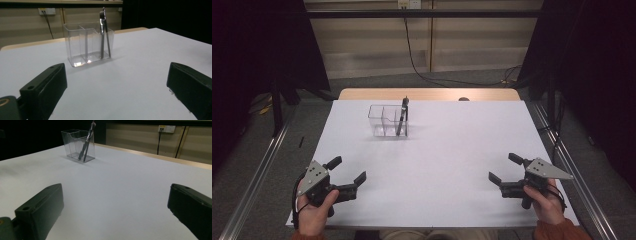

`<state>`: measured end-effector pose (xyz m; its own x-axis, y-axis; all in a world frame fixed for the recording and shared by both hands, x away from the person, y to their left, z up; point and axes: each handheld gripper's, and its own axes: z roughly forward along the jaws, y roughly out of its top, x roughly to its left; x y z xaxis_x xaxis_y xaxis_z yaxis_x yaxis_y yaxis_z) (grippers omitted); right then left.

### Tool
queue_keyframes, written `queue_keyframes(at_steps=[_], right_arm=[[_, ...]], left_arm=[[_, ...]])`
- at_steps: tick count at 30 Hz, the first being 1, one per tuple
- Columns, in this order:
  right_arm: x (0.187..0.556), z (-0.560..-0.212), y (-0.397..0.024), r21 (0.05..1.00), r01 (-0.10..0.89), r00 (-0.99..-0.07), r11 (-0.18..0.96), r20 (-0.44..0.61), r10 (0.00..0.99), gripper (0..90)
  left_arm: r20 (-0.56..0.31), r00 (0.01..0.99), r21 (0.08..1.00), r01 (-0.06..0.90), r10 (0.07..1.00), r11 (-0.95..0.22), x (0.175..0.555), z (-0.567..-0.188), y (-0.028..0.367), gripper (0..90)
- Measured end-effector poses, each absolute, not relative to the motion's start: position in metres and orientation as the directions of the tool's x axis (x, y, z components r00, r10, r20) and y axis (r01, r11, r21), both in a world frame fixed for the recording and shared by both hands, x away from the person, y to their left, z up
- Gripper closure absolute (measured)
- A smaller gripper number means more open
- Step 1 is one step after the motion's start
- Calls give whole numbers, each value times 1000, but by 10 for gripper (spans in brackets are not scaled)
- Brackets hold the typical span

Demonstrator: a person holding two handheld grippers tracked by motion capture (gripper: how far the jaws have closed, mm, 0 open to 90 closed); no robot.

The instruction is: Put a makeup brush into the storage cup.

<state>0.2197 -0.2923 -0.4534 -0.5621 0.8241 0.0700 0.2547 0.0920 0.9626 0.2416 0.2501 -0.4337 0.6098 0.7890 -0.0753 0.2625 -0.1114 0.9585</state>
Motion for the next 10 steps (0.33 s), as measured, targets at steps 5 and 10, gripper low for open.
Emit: queue_keyframes(at_steps=[5, 10], right_arm=[[220, -454, -293, 962, 253, -568, 101, 63, 821, 0], [220, -454, -292, 962, 254, -569, 100, 65, 820, 0]], left_arm=[[-68, 610, 959, 257, 789, -117, 241, -433, 248, 29], [-53, 611, 957, 258, 790, -136, 242, -434, 248, 29]])
